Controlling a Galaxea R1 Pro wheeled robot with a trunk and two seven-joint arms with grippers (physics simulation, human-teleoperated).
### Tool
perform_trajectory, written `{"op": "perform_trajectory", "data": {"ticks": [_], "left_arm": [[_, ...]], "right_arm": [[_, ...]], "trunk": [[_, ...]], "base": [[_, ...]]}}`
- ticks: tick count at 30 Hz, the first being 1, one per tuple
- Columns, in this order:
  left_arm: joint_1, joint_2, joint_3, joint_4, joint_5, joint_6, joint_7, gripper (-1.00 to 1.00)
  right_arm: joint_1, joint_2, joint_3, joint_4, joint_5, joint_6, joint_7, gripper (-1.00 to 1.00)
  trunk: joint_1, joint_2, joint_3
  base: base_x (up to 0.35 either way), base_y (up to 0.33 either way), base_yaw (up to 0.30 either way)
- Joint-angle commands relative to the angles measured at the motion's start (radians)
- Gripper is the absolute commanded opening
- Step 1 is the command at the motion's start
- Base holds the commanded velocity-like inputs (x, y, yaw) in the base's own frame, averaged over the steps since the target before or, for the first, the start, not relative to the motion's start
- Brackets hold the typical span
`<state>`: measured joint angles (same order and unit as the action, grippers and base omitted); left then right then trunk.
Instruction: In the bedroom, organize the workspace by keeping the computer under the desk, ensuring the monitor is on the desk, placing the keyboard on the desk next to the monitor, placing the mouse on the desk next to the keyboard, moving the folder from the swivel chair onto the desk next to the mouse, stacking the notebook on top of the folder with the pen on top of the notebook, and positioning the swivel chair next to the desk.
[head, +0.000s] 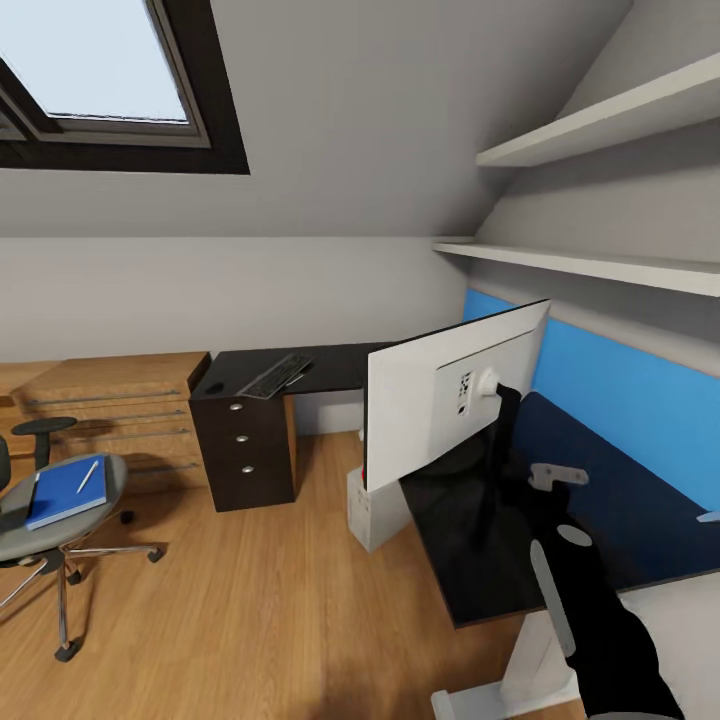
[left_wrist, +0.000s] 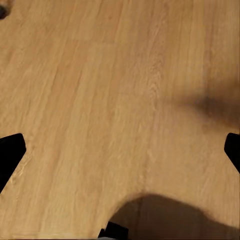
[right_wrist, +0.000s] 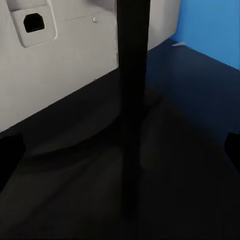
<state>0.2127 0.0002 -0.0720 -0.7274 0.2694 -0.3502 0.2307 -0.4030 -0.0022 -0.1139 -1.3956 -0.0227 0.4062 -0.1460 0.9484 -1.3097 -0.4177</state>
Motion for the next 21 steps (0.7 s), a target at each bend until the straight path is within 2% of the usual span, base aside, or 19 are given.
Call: {"op": "perform_trajectory", "data": {"ticks": [1, 2, 4, 7, 8, 9, 10, 14, 18, 19, 21], "left_arm": [[0.001, 0.000, -0.005, -0.074, 0.007, 0.072, 0.049, 1.00], [0.001, 0.000, -0.005, -0.106, 0.007, 0.105, 0.065, 1.00], [0.001, -0.001, -0.005, -0.233, 0.007, 0.229, 0.104, 1.00], [0.001, -0.004, -0.005, -0.365, 0.007, 0.356, 0.121, 1.00], [0.001, -0.006, -0.005, -0.432, 0.007, 0.421, 0.125, 1.00], [0.000, -0.018, -0.005, -0.558, 0.007, 0.546, 0.130, 1.00], [-0.001, -0.023, -0.005, -0.608, 0.007, 0.593, 0.132, 1.00], [-0.001, -0.033, -0.004, -0.677, 0.007, 0.655, 0.133, 1.00], [-0.001, -0.035, 0.000, -0.647, 0.008, 0.672, 0.131, 1.00], [-0.001, -0.026, 0.062, -0.512, 0.007, 0.634, 0.126, 1.00], [-0.001, -0.026, 0.074, -0.503, 0.006, 0.621, 0.126, 1.00]], "right_arm": [[0.006, 0.012, 0.000, -0.017, -0.002, 0.041, -0.004, 1.00], [0.009, 0.017, 0.000, -0.024, -0.003, 0.057, -0.004, 1.00], [0.016, 0.037, 0.000, -0.049, -0.019, 0.098, -0.004, 1.00], [0.030, 0.050, 0.000, -0.073, -0.043, 0.117, -0.003, 1.00], [0.043, 0.053, 0.000, -0.087, -0.050, 0.122, -0.003, 1.00], [0.070, 0.057, 0.000, -0.104, -0.057, 0.127, -0.003, 1.00], [0.077, 0.057, 0.000, -0.107, -0.060, 0.128, -0.003, 1.00], [0.087, 0.059, 0.002, -0.107, -0.065, 0.127, -0.002, 1.00], [0.101, 0.061, 0.003, -0.109, -0.068, 0.124, -0.001, 1.00], [0.111, 0.071, 0.005, -0.112, -0.071, 0.123, 0.000, 1.00], [0.112, 0.072, 0.005, -0.113, -0.071, 0.123, 0.000, 1.00]], "trunk": [[0.000, -0.001, -0.001], [0.000, -0.001, -0.001], [0.000, -0.001, -0.001], [0.000, -0.001, -0.001], [0.000, -0.001, -0.001], [0.000, -0.001, -0.001], [0.000, -0.001, -0.001], [0.000, -0.001, -0.001], [0.000, -0.001, -0.001], [0.000, -0.001, -0.001], [0.000, -0.001, -0.001]], "base": [[0.000, 0.000, 0.000], [0.000, 0.000, 0.000], [0.000, 0.000, 0.000], [0.000, 0.000, 0.000], [0.000, 0.000, 0.000], [0.000, 0.000, 0.000], [0.000, 0.000, 0.000], [0.000, 0.000, 0.000], [0.000, 0.000, 0.000], [0.000, 0.000, 0.000], [0.000, 0.000, 0.000]]}}
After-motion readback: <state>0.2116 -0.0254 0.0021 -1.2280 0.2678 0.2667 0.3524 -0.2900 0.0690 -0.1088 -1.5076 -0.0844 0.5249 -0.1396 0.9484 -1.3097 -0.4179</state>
